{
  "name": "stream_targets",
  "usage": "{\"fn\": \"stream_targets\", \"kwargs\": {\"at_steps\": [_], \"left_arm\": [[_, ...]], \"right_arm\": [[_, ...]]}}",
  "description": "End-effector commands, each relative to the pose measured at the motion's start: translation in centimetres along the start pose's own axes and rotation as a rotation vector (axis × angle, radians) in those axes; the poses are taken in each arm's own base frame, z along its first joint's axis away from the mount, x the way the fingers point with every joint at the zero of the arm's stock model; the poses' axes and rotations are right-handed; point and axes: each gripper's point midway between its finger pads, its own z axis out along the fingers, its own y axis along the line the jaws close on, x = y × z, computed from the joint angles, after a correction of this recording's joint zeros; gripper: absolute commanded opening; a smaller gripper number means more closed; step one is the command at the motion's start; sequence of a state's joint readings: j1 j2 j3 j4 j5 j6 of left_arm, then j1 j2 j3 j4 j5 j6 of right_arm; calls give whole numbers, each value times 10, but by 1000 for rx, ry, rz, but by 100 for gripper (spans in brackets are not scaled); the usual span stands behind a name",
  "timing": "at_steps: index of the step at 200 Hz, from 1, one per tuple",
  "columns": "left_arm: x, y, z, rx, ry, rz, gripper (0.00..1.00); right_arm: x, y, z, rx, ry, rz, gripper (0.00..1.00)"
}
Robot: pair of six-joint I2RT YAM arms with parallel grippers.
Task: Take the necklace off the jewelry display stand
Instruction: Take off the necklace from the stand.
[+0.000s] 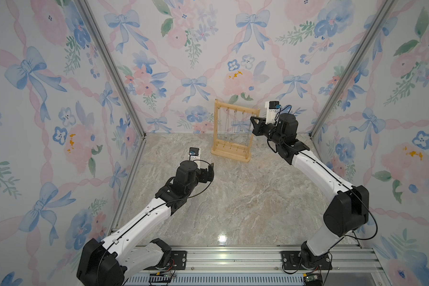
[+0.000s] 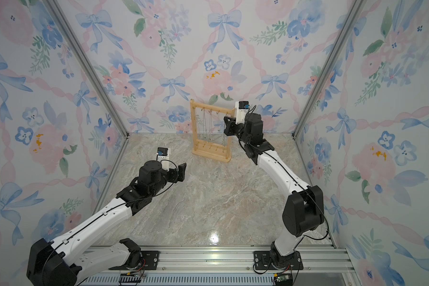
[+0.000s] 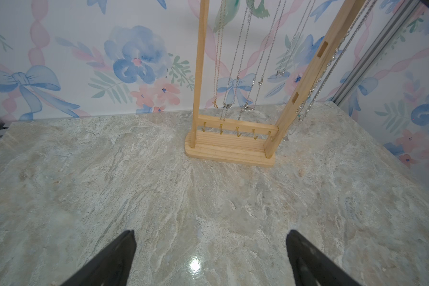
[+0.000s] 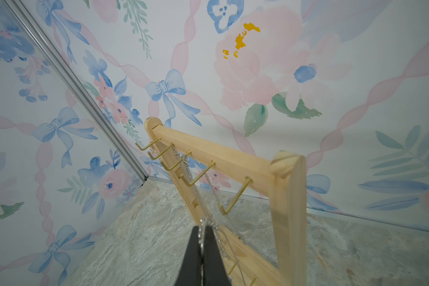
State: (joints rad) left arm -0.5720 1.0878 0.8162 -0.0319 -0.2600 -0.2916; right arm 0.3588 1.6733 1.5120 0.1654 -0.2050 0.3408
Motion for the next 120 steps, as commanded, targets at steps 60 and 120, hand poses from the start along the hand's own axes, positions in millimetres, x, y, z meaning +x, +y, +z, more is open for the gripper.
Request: {"fn": "stream_targets", "kwargs": {"at_steps": [60,120], "left_arm": [[3,1,3,2,15,-10,98],[3,2,3,-8,14,-10,98]], "right_arm": [[-30,20,-13,-91,-81,19,0],[-31,35,-23,-156,-71,15,0]]}}
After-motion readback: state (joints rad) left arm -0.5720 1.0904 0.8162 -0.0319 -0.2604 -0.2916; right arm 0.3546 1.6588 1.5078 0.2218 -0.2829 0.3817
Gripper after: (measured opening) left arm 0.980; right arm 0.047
